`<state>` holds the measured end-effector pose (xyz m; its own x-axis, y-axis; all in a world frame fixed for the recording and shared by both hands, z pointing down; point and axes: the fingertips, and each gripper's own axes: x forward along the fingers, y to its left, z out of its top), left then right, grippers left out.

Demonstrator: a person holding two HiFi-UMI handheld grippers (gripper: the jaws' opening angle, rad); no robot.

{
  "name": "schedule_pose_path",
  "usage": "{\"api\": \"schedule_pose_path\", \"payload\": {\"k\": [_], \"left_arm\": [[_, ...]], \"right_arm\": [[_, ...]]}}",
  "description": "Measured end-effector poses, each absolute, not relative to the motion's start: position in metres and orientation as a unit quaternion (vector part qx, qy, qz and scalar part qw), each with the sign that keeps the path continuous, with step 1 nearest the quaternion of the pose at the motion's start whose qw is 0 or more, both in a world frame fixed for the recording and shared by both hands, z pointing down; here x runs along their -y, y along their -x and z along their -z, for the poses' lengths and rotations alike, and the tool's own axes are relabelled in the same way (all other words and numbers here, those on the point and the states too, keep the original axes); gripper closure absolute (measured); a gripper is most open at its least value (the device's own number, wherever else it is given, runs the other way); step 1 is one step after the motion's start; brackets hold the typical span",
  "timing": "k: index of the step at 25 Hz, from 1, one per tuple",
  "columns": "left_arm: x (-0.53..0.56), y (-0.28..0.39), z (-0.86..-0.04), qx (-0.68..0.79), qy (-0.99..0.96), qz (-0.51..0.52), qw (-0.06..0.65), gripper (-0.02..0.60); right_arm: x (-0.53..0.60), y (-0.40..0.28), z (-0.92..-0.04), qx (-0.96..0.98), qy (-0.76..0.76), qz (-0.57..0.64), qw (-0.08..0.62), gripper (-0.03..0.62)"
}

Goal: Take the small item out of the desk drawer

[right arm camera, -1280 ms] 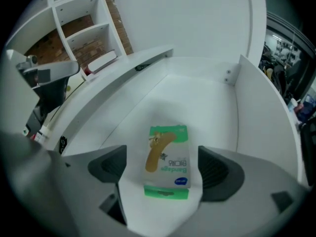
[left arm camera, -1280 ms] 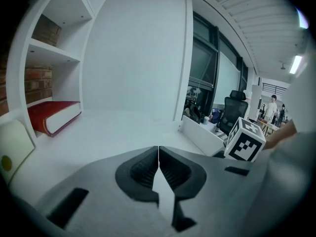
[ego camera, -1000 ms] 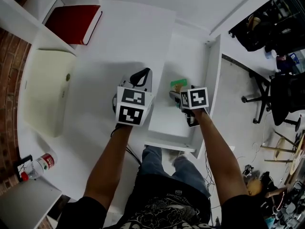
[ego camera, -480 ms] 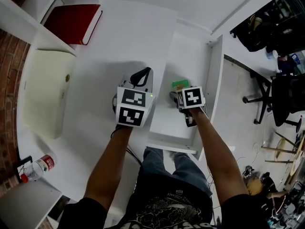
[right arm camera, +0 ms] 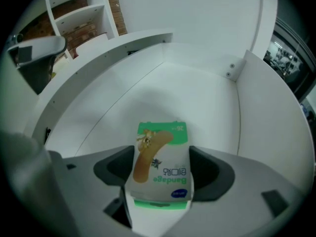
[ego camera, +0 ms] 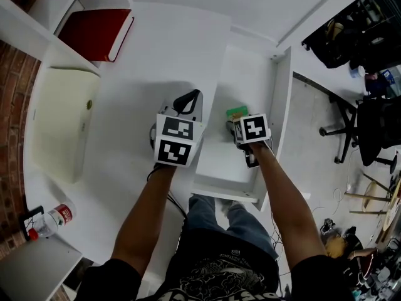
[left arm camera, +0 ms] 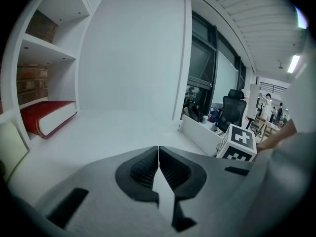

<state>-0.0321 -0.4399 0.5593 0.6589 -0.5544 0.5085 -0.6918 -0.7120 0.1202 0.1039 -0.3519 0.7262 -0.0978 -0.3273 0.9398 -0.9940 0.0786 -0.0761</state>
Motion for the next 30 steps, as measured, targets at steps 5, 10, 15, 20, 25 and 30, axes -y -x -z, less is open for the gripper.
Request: {"api": "schedule_pose_path", "payload": {"k": [5,10,15,20,25,30], "left_arm": [[0.436,0.026,-0.554,0.344,-0.899,-0.224,0.152,0.572],[0.432,0.016,-0.543,0.341,-0.901,-0.223,0.149,0.572],[0.427,0.006,-0.529,0.338,-0.904,-0.218,0.147,0.572],[0.423,-0.002,-0.515,0.338,-0.905,-0.209,0.150,0.572],[0.418,-0.015,-0.495,0.332,-0.910,-0.205,0.139,0.572],[0.414,-0.030,-0.474,0.329,-0.916,-0.196,0.124,0.572]], "right_arm": [[0.348,-0.103,-0.716,0.620,-0.539,-0.415,0.391,0.246],[0.354,-0.108,-0.689,0.633,-0.553,-0.397,0.369,0.246],[0.361,-0.111,-0.653,0.652,-0.568,-0.375,0.335,0.246],[0.362,-0.117,-0.620,0.661,-0.582,-0.360,0.308,0.246],[0.362,-0.126,-0.584,0.669,-0.597,-0.343,0.281,0.246],[0.359,-0.136,-0.550,0.678,-0.610,-0.326,0.249,0.246]]}}
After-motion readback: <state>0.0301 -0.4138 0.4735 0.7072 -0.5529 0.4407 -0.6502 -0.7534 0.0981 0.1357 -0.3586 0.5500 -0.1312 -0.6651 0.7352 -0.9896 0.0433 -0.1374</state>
